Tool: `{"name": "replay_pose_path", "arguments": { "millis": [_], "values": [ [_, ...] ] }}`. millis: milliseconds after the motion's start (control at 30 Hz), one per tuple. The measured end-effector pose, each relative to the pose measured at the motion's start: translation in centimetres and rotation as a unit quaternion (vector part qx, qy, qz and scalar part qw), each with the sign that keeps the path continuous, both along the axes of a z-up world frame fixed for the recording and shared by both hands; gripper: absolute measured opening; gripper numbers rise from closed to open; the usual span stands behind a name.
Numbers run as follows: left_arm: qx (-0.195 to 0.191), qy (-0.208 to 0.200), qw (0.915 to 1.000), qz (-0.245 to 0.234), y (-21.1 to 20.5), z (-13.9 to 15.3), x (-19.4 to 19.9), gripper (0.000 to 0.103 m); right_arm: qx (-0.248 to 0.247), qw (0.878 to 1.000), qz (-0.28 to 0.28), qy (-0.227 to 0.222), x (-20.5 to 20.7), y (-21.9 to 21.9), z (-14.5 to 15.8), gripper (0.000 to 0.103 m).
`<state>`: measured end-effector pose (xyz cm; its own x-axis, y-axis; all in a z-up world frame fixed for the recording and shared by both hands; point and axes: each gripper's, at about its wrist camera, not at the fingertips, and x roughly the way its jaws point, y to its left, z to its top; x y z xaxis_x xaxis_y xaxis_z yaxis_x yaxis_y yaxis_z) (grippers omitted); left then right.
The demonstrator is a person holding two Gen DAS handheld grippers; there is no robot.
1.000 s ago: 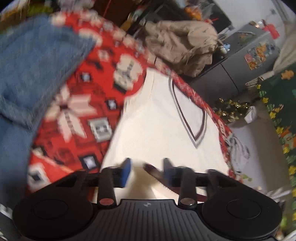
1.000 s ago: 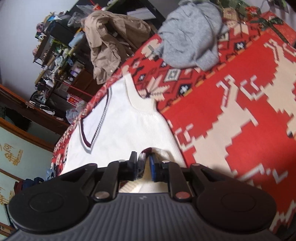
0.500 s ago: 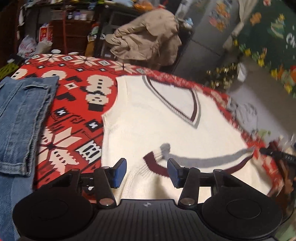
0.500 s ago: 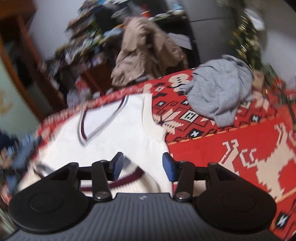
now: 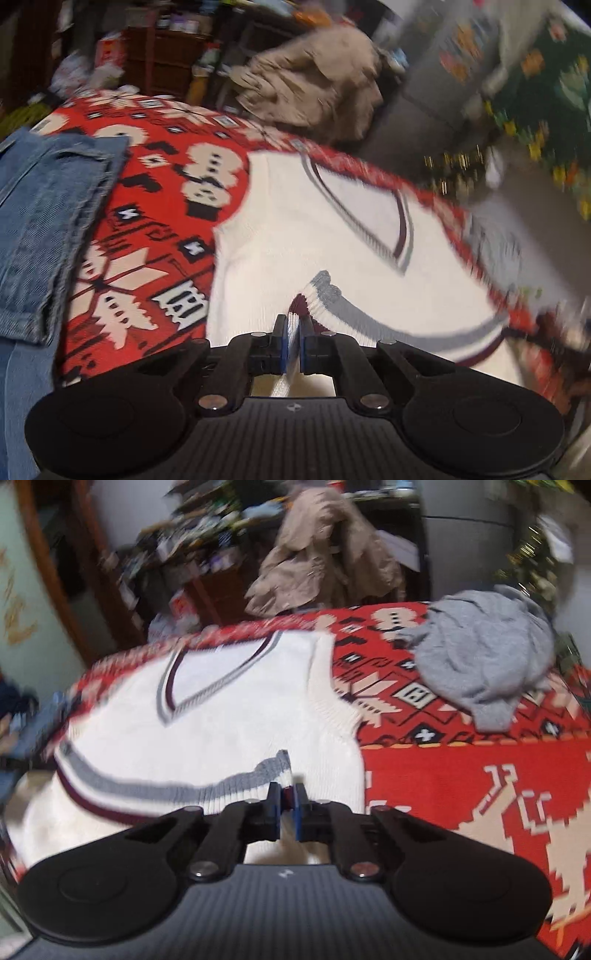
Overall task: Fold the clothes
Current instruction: 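Lay the hem onto the sweater body and open both grippers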
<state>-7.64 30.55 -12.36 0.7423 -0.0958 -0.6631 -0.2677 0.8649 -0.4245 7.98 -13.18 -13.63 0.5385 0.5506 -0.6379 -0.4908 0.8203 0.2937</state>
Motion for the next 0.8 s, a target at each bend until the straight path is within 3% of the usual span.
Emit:
{"name": "replay_pose_path", "arguments": {
  "millis": [133,367,467,633,700,733,767,800],
  "values": [
    [-0.017,0.004,0.9995,0.026,0.9,0.4,0.6,0.006,0.055,0.997,-0.048,0.021,0.7,-1.2,1.4,0.006],
    [-0.005,0.041,0.9986,0.032,1.3,-1.8,3.4,0.006,0.000,0.997,-0.066,0.038,3.1,1.2,-0.4,0.006],
    [-0.023,0.015,0.9989,0.039,1.7,-1.5,2.8,0.005,0.000,0.996,-0.074,0.040,3.3,1.5,-0.7,0.006],
    [-0.013,0.026,0.9991,0.032,1.6,-2.3,3.2,0.006,-0.010,0.996,-0.075,0.038,3.3,1.8,-0.7,0.007],
    [0.001,0.025,0.9991,0.034,1.6,-1.8,3.0,0.011,-0.014,0.996,-0.079,0.032,3.1,1.8,-1.0,0.008],
    [0.008,0.025,0.9991,0.034,1.5,-1.6,2.9,0.011,-0.017,0.996,-0.081,0.028,3.0,1.9,-0.8,0.010],
    [0.016,0.024,0.9990,0.035,1.5,-1.4,2.8,0.013,-0.020,0.996,-0.083,0.023,2.9,1.9,-0.7,0.023],
    [0.023,0.024,0.9988,0.036,1.5,-1.2,2.7,0.016,-0.024,0.995,-0.092,0.013,2.7,1.7,-0.4,0.027]
  ]
}}
